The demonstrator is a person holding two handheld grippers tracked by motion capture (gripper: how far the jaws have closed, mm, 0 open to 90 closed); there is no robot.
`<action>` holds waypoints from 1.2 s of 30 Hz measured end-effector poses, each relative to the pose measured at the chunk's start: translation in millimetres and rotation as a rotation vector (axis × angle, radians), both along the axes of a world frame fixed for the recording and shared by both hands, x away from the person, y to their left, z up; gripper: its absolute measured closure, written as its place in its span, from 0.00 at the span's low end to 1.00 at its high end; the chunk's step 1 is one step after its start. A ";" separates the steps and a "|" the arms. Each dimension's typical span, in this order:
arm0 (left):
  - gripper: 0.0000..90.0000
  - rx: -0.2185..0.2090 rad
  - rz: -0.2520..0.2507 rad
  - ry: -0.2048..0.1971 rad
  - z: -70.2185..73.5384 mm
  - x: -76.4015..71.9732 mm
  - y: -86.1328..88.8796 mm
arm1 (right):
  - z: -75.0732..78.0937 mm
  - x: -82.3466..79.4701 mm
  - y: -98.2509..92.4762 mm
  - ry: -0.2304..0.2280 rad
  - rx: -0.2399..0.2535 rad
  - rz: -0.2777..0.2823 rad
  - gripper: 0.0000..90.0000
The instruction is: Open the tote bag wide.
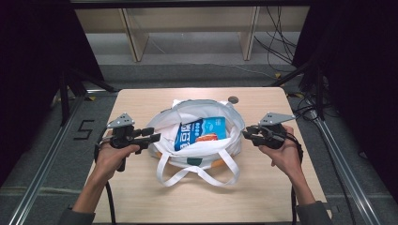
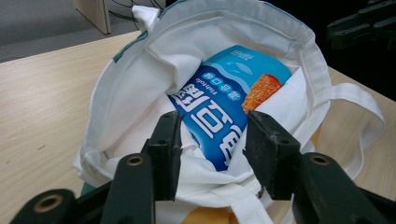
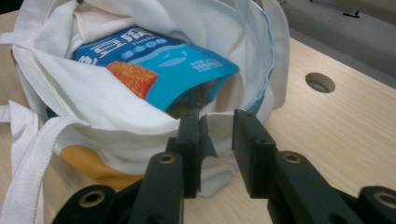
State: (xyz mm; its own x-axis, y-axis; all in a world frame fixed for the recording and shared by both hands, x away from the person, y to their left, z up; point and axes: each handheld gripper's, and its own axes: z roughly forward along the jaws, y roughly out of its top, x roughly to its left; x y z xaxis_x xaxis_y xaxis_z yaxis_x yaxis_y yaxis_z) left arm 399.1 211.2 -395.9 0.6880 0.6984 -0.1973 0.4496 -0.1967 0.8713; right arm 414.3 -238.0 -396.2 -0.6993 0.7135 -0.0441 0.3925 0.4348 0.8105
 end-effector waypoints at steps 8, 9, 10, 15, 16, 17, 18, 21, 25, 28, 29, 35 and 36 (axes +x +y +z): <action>0.55 0.017 -0.022 -0.004 -7.4 -10.2 -2.2 | -1.7 -5.8 -2.2 0.023 0.011 -0.029 0.70; 0.53 0.010 -0.022 -0.003 -8.1 -10.7 -2.9 | -1.6 -6.4 -3.0 0.016 0.010 -0.029 0.69; 0.53 0.012 -0.029 0.003 -8.1 -11.2 -3.3 | -1.6 -6.4 -3.0 0.016 0.010 -0.029 0.69; 0.52 0.019 -0.035 -0.008 -7.2 -15.3 -3.3 | -0.9 -9.9 -6.1 0.014 0.008 -0.027 0.67; 0.51 0.020 -0.033 -0.006 -6.5 -16.4 -3.2 | -1.7 -9.6 -6.4 -0.003 0.010 -0.028 0.67; 0.51 0.013 -0.029 -0.002 -6.5 -17.6 -3.4 | -1.7 -9.6 -6.4 -0.003 0.010 -0.028 0.67; 0.51 0.012 -0.032 -0.004 -6.4 -18.3 -3.5 | -1.3 -10.7 -6.9 0.011 0.007 -0.024 0.67; 0.51 0.006 -0.044 -0.004 -6.2 -21.6 -4.8 | -2.7 -12.4 -7.6 0.011 0.014 -0.034 0.66; 0.48 0.012 -0.065 -0.008 -6.7 -25.4 -9.3 | -3.8 -15.4 -7.6 0.010 0.018 -0.040 0.62; 0.44 0.034 -0.068 -0.018 -7.8 -24.4 -9.5 | -5.1 -17.9 -6.8 0.007 0.008 -0.041 0.58; 0.43 0.032 -0.051 -0.009 -9.5 -24.0 -8.3 | -6.7 -18.7 -6.4 -0.001 -0.001 -0.036 0.54; 0.38 0.033 -0.035 0.003 -11.8 -24.3 -4.6 | -9.7 -21.7 -9.6 0.011 0.020 -0.041 0.49; 0.38 0.027 -0.030 0.008 -12.1 -24.7 -4.1 | -9.7 -21.7 -9.6 0.011 0.020 -0.041 0.49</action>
State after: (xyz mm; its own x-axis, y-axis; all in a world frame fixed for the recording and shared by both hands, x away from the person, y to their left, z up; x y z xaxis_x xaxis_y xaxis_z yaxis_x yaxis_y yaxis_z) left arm 374.4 207.2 -408.0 0.7072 0.6826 -0.1840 0.4498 -0.2336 0.8621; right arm 392.6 -247.6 -405.9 -0.6695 0.7425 -0.0219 0.4191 0.4018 0.8142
